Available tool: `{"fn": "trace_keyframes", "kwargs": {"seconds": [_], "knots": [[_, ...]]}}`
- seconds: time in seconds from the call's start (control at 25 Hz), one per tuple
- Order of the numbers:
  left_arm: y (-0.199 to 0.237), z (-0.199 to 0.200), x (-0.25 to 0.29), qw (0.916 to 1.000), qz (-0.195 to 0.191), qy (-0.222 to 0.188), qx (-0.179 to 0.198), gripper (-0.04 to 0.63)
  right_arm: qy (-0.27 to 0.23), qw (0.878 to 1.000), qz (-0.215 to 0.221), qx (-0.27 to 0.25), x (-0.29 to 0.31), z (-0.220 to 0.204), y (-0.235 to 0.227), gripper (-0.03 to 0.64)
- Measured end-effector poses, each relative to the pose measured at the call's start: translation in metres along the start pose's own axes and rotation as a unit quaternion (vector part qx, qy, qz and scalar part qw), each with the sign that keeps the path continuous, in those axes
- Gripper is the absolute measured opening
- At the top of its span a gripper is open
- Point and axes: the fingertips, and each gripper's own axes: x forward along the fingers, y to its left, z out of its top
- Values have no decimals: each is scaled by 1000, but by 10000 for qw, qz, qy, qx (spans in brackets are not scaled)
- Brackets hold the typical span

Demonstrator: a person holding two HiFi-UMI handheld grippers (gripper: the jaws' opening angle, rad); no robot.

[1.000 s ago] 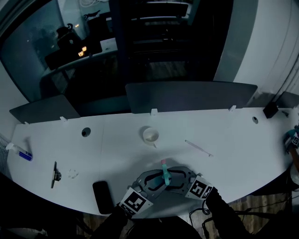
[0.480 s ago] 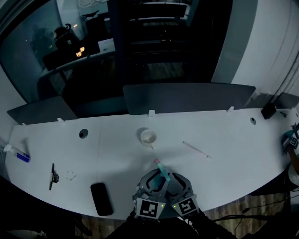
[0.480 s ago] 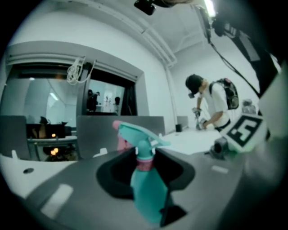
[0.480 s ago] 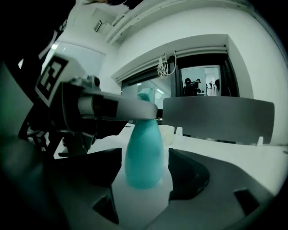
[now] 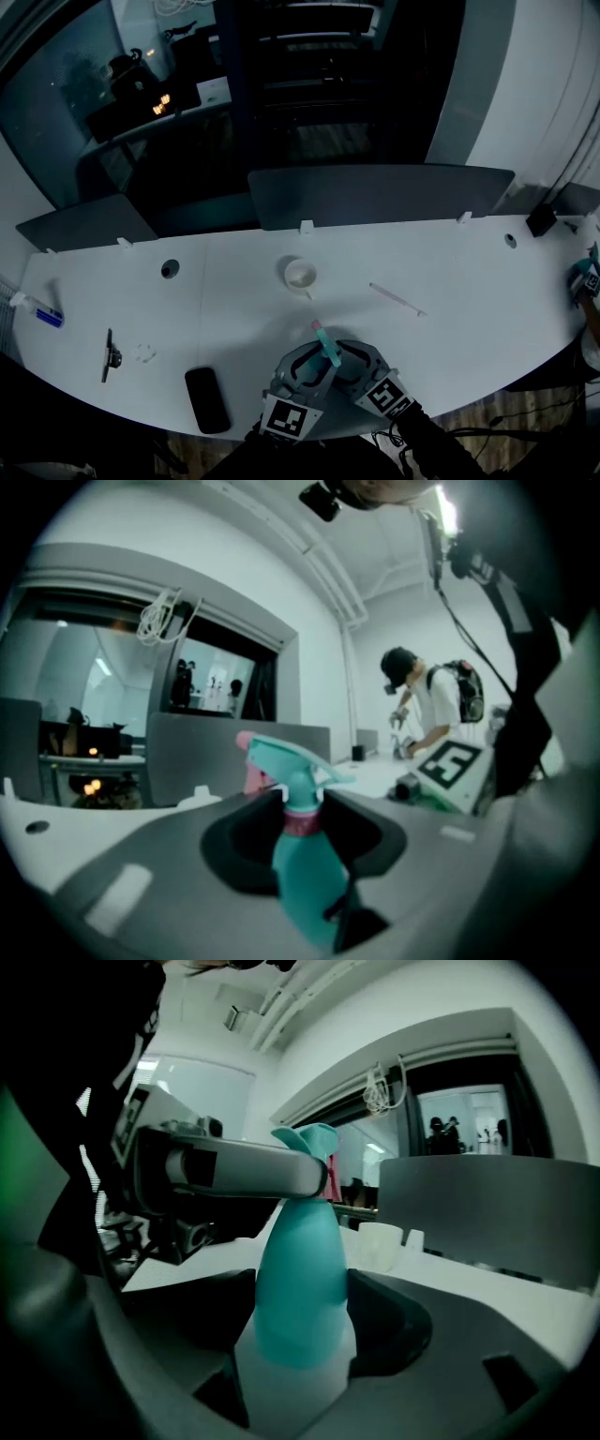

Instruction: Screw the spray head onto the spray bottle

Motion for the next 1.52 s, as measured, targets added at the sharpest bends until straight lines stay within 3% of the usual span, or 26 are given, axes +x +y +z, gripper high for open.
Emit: {"fn": "trace_keyframes", "kwargs": {"seconds": [0.12,0.24,0.32,0.36,0.48,0.6,0.72,0.92,1.04,1.12,1.2,1.28,1.4,1.52], "knots": [[-8,-2,-7,9975,-707,-30,52,132,149,9900,1347,-401,-4,-6,8,318],[-16,-5,-12,9924,-1230,-39,-85,132,459,9647,2538,-525,-7,-12,14,318],[-17,-5,-12,9910,-1337,-26,16,132,601,9550,2872,-441,-6,-12,13,319],[-16,-4,-11,9914,-1304,-31,84,132,619,9559,2845,-373,-5,-12,12,319],[-12,-2,-10,9951,-975,-92,136,132,536,9770,2060,-116,-7,-10,8,319],[-7,-3,-7,9989,-452,-83,102,133,209,9981,572,77,-20,-6,-3,319],[-5,0,0,9999,70,-145,13,132,-40,9984,-547,163,-31,5,-1,319],[4,6,-2,9962,802,-192,-273,132,136,9926,-1201,89,-12,8,13,319],[-2,0,4,9961,845,-123,-217,132,155,9866,-1618,-154,-6,2,2,319],[-5,-2,8,9967,797,-85,-159,132,77,9857,-1675,-191,-6,2,-4,321],[-7,-1,10,9977,646,-74,-188,132,5,9890,-1470,-176,-9,2,-8,320],[-9,1,9,9989,405,-156,-198,132,8,9947,-993,-258,-11,2,-6,319],[-15,1,5,9993,-180,-252,-189,132,71,9983,158,-553,-14,-5,0,319],[-21,0,2,9962,-765,-278,-315,132,360,9855,1451,-801,-20,-11,4,319]]}}
